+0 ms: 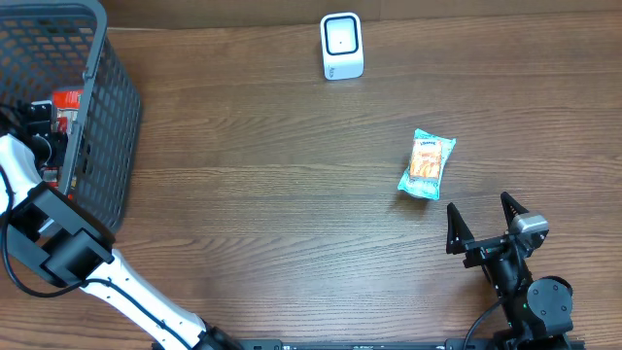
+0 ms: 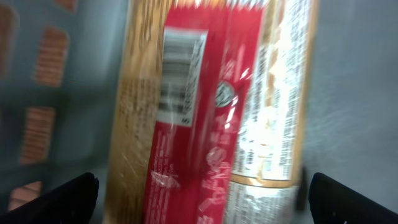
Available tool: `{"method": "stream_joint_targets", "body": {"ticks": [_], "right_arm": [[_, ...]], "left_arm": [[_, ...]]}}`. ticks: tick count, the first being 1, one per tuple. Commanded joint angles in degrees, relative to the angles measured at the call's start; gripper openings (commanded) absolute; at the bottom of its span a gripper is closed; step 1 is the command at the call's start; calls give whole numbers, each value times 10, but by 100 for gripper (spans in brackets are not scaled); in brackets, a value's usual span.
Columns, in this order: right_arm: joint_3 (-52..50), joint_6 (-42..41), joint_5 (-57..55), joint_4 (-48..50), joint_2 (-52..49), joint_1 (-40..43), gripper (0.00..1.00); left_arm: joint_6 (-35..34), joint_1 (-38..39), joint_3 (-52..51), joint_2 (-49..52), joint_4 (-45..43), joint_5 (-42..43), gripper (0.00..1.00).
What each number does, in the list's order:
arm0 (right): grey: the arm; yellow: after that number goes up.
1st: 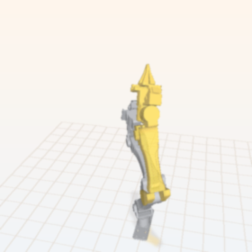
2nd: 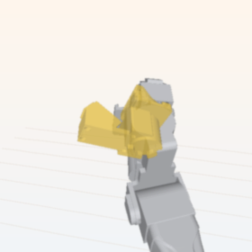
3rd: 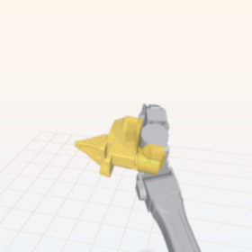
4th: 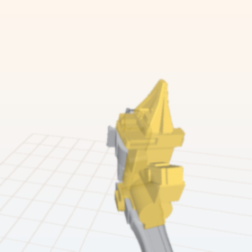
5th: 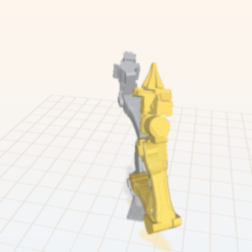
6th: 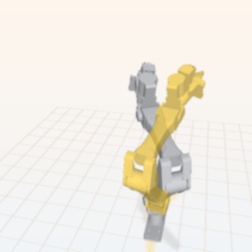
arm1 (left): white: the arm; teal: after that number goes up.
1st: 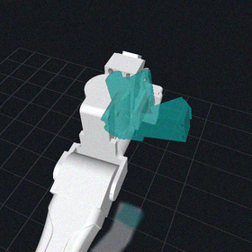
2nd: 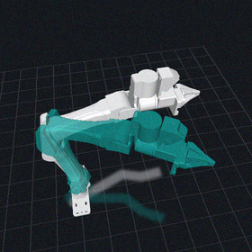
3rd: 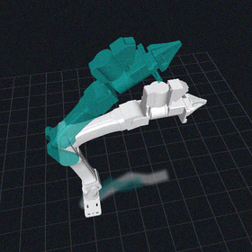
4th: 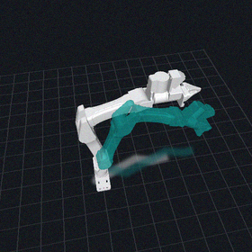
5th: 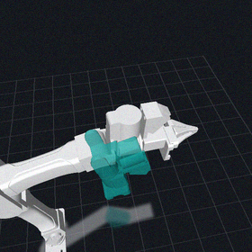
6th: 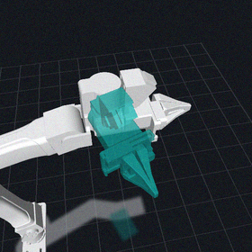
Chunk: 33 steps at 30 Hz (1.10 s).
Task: Scan the item barcode
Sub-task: 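Reach the left gripper into the basket and grasp the red snack tube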
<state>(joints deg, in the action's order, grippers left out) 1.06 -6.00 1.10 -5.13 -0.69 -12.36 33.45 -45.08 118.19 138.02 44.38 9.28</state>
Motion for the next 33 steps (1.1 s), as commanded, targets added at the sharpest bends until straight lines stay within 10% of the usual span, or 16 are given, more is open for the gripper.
{"method": "stream_joint_targets", "body": {"ticks": [1,7,10,14,17,33], "right_arm": [[-6,-2,0,3,5,2,100],[-6,-2,0,3,5,2,100],[-6,-2,0,3,5,2,100],[-6,-2,0,3,5,2,100],[-6,-2,0,3,5,2,100],[-6,-2,0,3,5,2,100]], "left_arm": [[13,-4,9,32,-2,12,100],[13,-7,8,51,3,13,99],[13,-7,8,51,1,13,79],[12,-6,8,50,4,11,25],[-8,-5,9,48,1,17,9],[-149,36,129,-141,-14,54,4]]}}
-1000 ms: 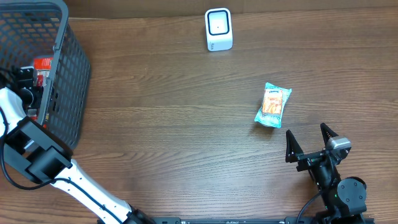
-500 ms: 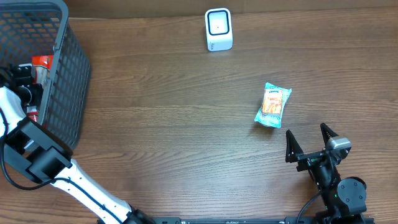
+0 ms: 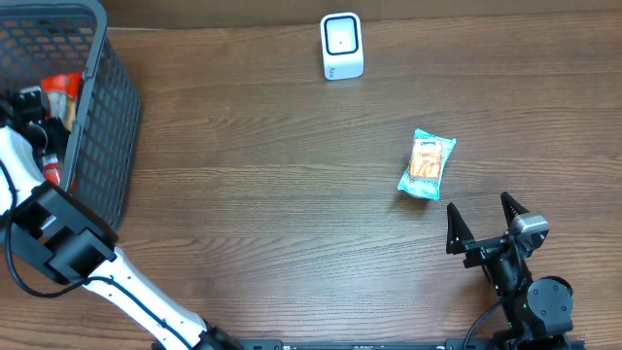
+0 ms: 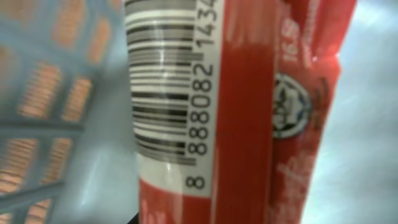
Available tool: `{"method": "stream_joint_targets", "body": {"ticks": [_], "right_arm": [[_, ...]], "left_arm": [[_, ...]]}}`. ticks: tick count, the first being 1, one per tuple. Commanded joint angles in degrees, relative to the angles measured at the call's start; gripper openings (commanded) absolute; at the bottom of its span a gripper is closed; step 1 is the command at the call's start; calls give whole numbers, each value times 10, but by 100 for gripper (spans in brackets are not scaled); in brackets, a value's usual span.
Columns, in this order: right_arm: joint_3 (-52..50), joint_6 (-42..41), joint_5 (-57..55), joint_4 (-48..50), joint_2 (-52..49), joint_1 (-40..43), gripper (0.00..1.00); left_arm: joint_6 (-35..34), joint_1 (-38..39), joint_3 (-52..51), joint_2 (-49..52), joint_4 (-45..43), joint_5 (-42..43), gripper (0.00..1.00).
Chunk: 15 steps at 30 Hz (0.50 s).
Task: Scan the item barcode
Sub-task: 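Reach the left gripper into the basket and grasp the red snack tube, then carry the red snack tube out and lower it onto the table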
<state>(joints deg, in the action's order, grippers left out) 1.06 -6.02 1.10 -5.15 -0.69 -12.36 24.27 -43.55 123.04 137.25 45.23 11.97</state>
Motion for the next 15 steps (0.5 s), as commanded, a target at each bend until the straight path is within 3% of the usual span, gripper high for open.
{"method": "stream_joint_targets", "body": {"ticks": [1,9,15], "right_arm": [[-6,-2,0,4,5,2,100],[-6,-2,0,3,5,2,100],[-6,-2,0,3,5,2,100]], "left_arm": [[-59,25,89,-150,-23,26,4],[-184,40,108,-316,-48,27,4],[-307,55,108,-413,44,90,4]]}}
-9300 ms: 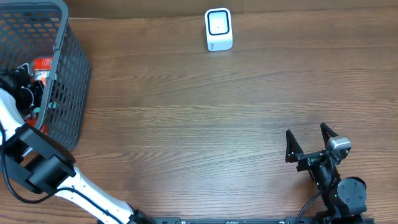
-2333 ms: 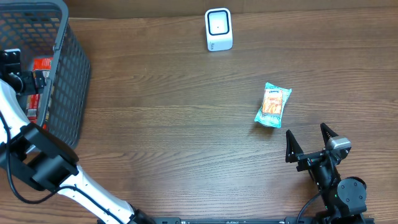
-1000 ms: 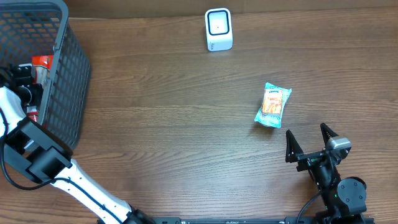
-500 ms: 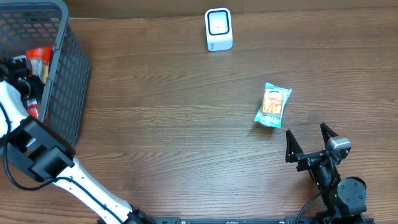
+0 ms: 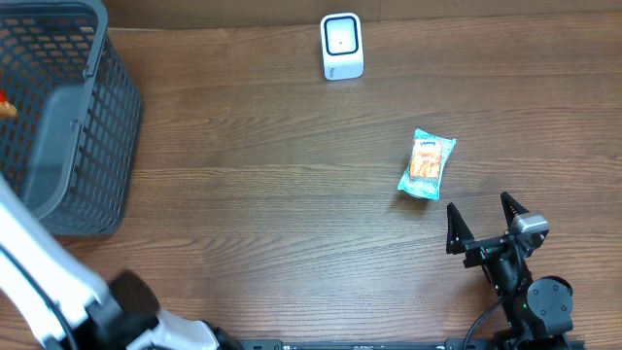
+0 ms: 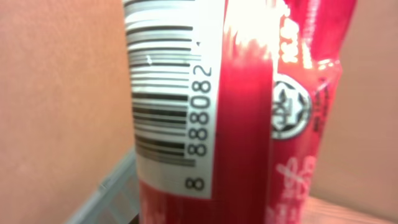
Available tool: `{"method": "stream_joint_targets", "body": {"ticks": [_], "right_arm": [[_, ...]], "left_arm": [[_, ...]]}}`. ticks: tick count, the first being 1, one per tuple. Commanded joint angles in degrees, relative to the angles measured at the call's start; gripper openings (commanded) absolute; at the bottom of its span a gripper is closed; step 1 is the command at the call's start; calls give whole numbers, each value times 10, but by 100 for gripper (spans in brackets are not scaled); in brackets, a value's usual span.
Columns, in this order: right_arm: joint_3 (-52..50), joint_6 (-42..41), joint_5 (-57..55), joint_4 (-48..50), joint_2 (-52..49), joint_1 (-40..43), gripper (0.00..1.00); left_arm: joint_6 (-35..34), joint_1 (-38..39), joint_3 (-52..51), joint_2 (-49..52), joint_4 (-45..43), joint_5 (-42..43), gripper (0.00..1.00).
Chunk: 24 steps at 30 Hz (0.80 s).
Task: Scan the item barcode
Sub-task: 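Carry the red snack tube out and lower it onto the table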
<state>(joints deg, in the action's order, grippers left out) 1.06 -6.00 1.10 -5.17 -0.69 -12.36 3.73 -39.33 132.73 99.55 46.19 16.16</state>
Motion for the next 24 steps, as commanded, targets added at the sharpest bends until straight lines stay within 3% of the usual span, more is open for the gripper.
{"method": "stream_joint_targets", "body": {"ticks": [1,3,14,19,24], "right_arm": [[-6,-2,0,4,5,2,100],[-6,-2,0,4,5,2,100],[-6,-2,0,4,5,2,100],[-6,-2,0,4,5,2,100],[-6,-2,0,4,5,2,100]], "left_arm": [[-122,20,11,-45,61,49,4],[-153,40,11,-60,115,49,4],[-156,243,-9,-54,392,25,4],[-178,370,-84,-50,410,-65,4],[-252,506,-233,-50,344,-139,4]]}}
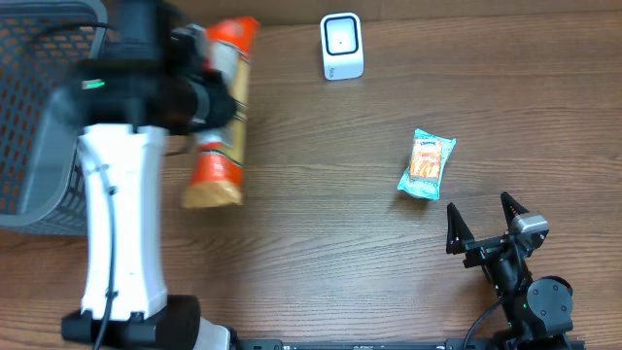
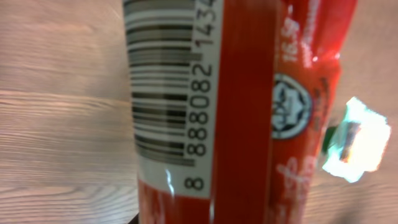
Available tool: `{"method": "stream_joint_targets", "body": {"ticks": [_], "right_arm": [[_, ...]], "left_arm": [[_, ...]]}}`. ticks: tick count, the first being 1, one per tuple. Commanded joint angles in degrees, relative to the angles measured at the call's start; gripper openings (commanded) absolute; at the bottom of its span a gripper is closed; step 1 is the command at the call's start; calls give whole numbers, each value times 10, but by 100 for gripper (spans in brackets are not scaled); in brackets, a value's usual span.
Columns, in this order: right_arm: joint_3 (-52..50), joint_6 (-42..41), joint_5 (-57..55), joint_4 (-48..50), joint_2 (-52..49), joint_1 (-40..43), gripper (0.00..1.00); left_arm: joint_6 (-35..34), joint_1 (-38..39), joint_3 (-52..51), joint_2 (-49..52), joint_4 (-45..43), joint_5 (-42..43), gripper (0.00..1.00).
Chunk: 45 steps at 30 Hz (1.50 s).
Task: Scan the item barcode
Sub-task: 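Carry the red snack tube out and lower it onto the table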
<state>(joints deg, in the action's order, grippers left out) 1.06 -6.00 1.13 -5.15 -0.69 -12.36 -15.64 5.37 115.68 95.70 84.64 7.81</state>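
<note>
A long red and tan snack package (image 1: 220, 126) hangs over the table just right of the basket, with my left gripper (image 1: 206, 95) shut on its middle. In the left wrist view the package (image 2: 249, 124) fills the frame. Its white barcode label (image 2: 165, 81) faces the camera, and the fingers are hidden behind it. The white scanner (image 1: 341, 46) stands at the far edge of the table, to the right of the package. My right gripper (image 1: 483, 224) rests open at the near right, holding nothing.
A grey mesh basket (image 1: 58, 146) stands at the far left, partly behind my left arm. A small teal snack packet (image 1: 427, 163) lies on the wood between the scanner and my right gripper.
My left arm has moved from the far left edge, above the basket, to over the table right of it. It still holds the red package. The right arm has not moved.
My left gripper was open over the red package inside the basket. Then the package filled the wrist view, still in the basket. After that it was held up clear of the basket at the left edge. Now it hangs over the table, nearer the scanner.
</note>
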Motion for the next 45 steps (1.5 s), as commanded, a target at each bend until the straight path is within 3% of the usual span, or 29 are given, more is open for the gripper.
{"method": "stream_joint_targets", "body": {"ticks": [1,9,15,28,39,40,42,45], "right_arm": [[-6,-2,0,3,5,2,100],[-6,-2,0,3,5,2,100],[-6,-2,0,3,5,2,100],[-6,-2,0,3,5,2,100],[-6,-2,0,3,5,2,100],[-6,-2,0,4,5,2,100],[-6,-2,0,3,5,2,100],[-6,-2,0,3,5,2,100]], "left_arm": [[-68,80,-95,-12,-70,-57,4],[-158,195,-318,-6,-289,-62,4],[-212,244,-415,-3,-379,-126,4],[-242,278,-523,2,-541,-179,4],[-231,279,-527,78,-579,-171,4],[-231,279,-526,81,-581,-171,10],[-221,278,-523,79,-581,-172,44],[-188,276,-513,76,-581,-172,62]]}}
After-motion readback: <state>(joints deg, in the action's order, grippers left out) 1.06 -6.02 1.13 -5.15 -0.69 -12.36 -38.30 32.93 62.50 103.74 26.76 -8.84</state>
